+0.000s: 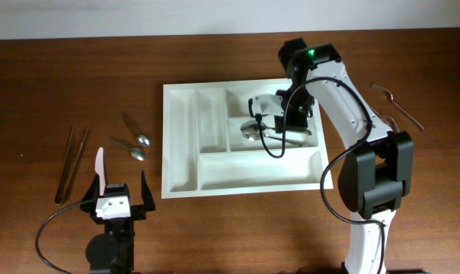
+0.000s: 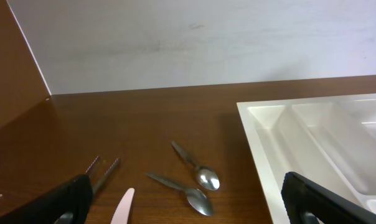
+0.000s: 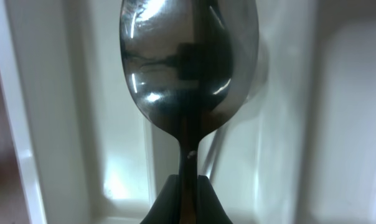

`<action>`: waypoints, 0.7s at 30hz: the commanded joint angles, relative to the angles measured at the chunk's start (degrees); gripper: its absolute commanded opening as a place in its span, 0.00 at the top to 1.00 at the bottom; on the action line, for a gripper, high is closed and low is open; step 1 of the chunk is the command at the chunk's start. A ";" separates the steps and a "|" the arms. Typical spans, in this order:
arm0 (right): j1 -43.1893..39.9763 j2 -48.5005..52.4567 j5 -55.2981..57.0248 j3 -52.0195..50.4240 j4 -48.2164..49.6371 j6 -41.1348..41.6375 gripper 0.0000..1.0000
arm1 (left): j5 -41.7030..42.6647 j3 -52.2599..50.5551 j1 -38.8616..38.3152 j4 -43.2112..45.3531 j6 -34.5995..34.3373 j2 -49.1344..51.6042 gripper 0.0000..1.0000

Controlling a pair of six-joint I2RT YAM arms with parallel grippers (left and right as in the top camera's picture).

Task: Pack container
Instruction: 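Place the second spoon beside the first in the middle compartment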

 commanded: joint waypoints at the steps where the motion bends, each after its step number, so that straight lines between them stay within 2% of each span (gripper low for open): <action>1: -0.26 -0.17 -1.01 -3.32 2.69 -2.08 0.96 | 0.22 -0.20 0.22 -0.09 0.55 -0.44 0.01; 4: -0.20 -0.17 -1.01 -3.41 4.04 -2.03 0.94 | 0.22 -0.20 0.22 -0.09 0.55 -0.44 0.01; 7: -0.22 -0.20 -0.96 -3.39 6.23 0.63 0.66 | 0.20 -0.20 0.22 -0.07 0.55 -0.44 0.01; 10: -0.22 -0.20 -0.96 -3.37 8.20 4.44 0.47 | 0.22 -0.20 0.22 -0.09 0.55 -0.44 0.01; 11: -0.22 -0.20 -0.96 -2.95 8.94 7.78 0.34 | 0.20 -0.20 0.22 -0.09 0.55 -0.44 0.01; 15: -0.98 -0.50 1.07 0.13 8.83 17.18 0.24 | 0.20 -0.20 0.22 -0.09 0.55 -0.44 0.01; 18: -3.26 -0.85 6.73 4.50 8.02 27.63 0.22 | 0.22 -0.20 0.22 -0.09 0.55 -0.44 0.01; 21: -6.54 -0.85 11.04 9.57 4.87 34.60 0.19 | 0.20 -0.20 0.22 -0.09 0.55 -0.44 0.01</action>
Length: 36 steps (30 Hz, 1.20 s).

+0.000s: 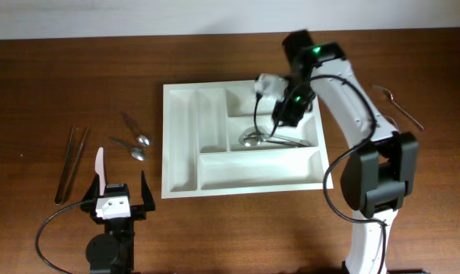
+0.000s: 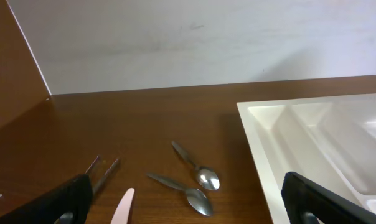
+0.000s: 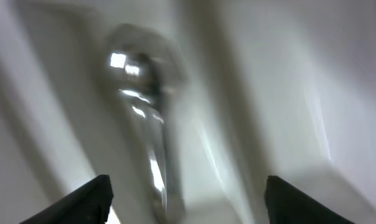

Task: Pack container
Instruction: 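Place the second spoon beside the first in the middle compartment, then reach the right gripper to the silver forks and grasp one fork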

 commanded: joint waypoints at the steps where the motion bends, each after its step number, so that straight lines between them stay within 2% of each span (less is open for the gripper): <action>1: -5.64 -0.90 6.80 7.15 -2.99 13.84 0.19 | 0.22 -0.20 0.22 -0.07 0.55 -0.44 0.01; 4: -10.10 -0.90 7.10 10.01 -5.40 14.64 0.19 | 0.20 -0.20 0.22 -0.07 0.55 -0.44 0.01; 11: -21.22 0.00 7.41 9.29 -4.94 14.36 0.25 | 0.22 -0.20 0.22 -0.07 0.55 -0.44 0.01; 13: -23.43 0.52 7.43 9.29 -3.96 14.12 0.25 | 0.22 -0.20 0.22 -0.07 0.55 -0.44 0.01; 17: -27.26 1.84 7.39 9.29 -0.72 14.19 0.32 | 0.22 -0.20 0.22 -0.07 0.55 -0.44 0.01; 20: -29.73 4.39 7.43 9.29 1.11 14.12 0.32 | 0.22 -0.20 0.22 -0.07 0.55 -0.44 0.01; 36: -31.91 16.61 8.50 9.29 4.48 12.87 0.33 | 0.22 -0.20 0.22 -0.07 0.55 -0.44 0.01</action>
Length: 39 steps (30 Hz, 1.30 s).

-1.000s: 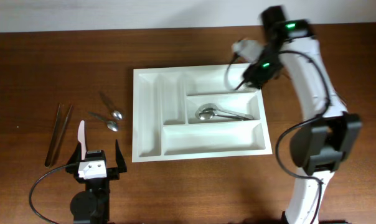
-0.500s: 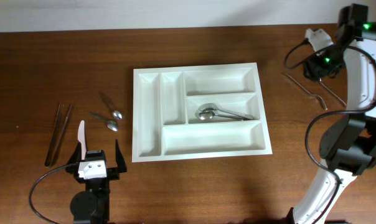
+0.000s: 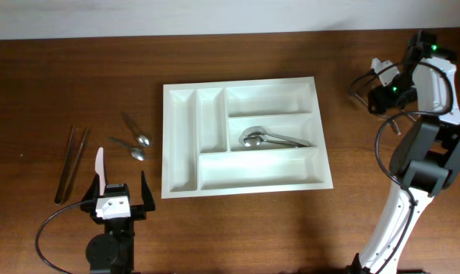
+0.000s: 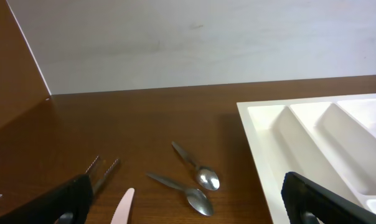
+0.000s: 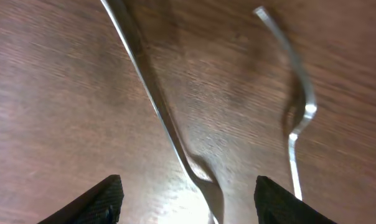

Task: Pack container
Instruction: 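Reach the right gripper to the silver forks and grasp one fork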

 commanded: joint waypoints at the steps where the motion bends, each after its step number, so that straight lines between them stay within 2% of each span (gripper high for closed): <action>1: -0.22 1.57 1.03 0.17 0.22 -0.52 0.34 | 0.22 -0.20 0.22 -0.09 0.55 -0.44 0.01; 9: -0.22 3.17 1.22 0.17 0.42 -0.52 0.45 | 0.20 -0.20 0.22 -0.09 0.55 -0.44 0.01; 19: -0.22 5.92 1.22 0.17 0.70 -0.50 0.49 | 0.22 -0.20 0.22 -0.09 0.57 -0.44 0.01; 21: -0.22 5.92 1.18 0.17 1.07 -0.50 0.57 | 0.22 -0.20 0.22 -0.09 0.55 -0.44 0.01; 22: -0.22 5.92 1.20 0.17 1.46 -0.48 0.75 | 0.20 -0.20 0.22 -0.09 0.55 -0.44 0.01; 23: -0.22 5.92 1.20 0.17 1.57 -0.48 0.86 | 0.22 -0.20 0.22 -0.09 0.55 -0.44 0.01; 24: -0.22 5.92 1.20 0.17 1.57 -0.46 0.94 | 0.22 -0.20 0.22 -0.09 0.55 -0.44 0.01; 25: -0.22 5.92 1.20 0.17 1.55 -0.46 0.96 | 0.22 -0.20 0.22 -0.09 0.55 -0.44 0.01; 32: 1.09 5.20 1.14 1.84 1.16 0.37 0.96 | 0.22 -0.20 0.22 -0.09 0.55 -0.44 0.01; 39: 5.42 3.69 -2.78 12.92 0.52 2.97 0.96 | 0.20 -0.20 0.22 -0.09 0.55 -0.44 0.01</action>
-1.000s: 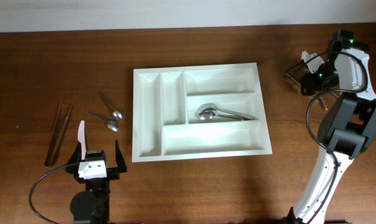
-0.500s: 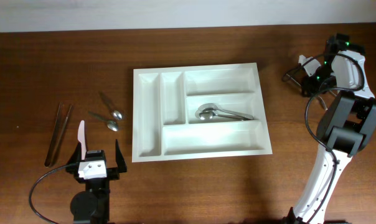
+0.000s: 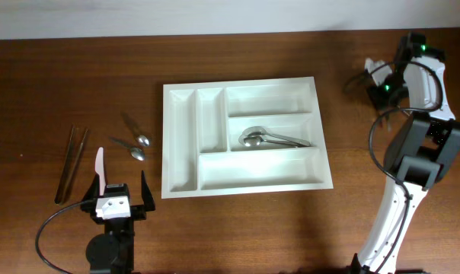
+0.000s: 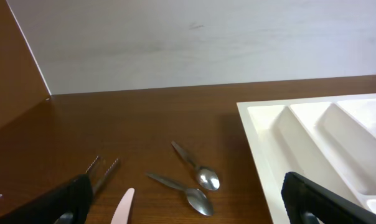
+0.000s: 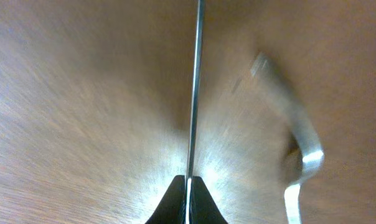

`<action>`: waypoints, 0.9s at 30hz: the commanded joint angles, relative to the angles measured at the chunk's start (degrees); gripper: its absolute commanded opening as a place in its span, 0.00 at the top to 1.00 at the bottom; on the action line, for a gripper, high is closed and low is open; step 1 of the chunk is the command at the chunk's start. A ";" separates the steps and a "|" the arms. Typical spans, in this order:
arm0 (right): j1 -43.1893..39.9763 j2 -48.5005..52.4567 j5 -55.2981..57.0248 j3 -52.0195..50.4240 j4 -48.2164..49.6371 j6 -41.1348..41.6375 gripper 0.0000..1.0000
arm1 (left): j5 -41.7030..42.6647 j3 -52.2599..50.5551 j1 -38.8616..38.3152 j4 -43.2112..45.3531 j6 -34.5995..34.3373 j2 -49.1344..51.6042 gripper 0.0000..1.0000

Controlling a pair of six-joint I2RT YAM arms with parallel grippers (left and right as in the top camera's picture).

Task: Pack container
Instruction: 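Reach the right gripper to the silver forks and grasp one fork, then lay the fork in the tray's top compartment and release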

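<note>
The white cutlery tray [image 3: 169,137] lies mid-table, and a metal spoon [image 3: 272,138] rests in its middle right compartment. At the table's far right, my right gripper [image 3: 386,87] is shut on the thin handle of a metal utensil [image 5: 195,87], its fingers [image 5: 175,196] pinched tight on it. A second bent utensil [image 5: 303,155] lies just to the right on the wood. My left gripper [image 3: 117,199] stands open and empty near the front left. Two small spoons [image 4: 200,176] lie on the wood ahead of it.
Dark tongs [image 3: 71,161] and a pink knife [image 3: 99,167] lie at the left, the knife right by my left gripper. The tray's rim [image 4: 256,143] runs along the right of the left wrist view. A pale wall borders the table's back edge.
My right gripper was open above two thin utensils on the wood at the far right. Now it is shut on the handle of the left one. The left arm has not moved.
My right gripper held a spoon over the tray's middle right compartment. Then it was open with the spoon lying in that compartment. It then stood open over two utensils at the far right, and now grips one. The left gripper stayed open throughout.
</note>
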 commanded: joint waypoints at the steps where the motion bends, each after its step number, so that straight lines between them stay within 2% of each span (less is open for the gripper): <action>1: 4.13 -0.57 -4.81 8.70 0.07 1.36 0.96 | 0.20 -0.20 0.22 -0.07 0.52 -0.44 0.01; 6: 10.43 -0.59 -12.13 18.53 -2.14 -6.38 0.96 | 0.20 -0.20 0.22 -0.07 0.52 -0.44 0.01; 15: 20.63 -0.57 -13.11 19.39 -11.61 -27.85 0.96 | 0.22 -0.20 0.22 -0.07 0.52 -0.44 0.01; 27: 26.03 0.85 -16.13 19.37 -14.97 -33.70 0.96 | 0.22 -0.20 0.22 -0.07 0.52 -0.44 0.01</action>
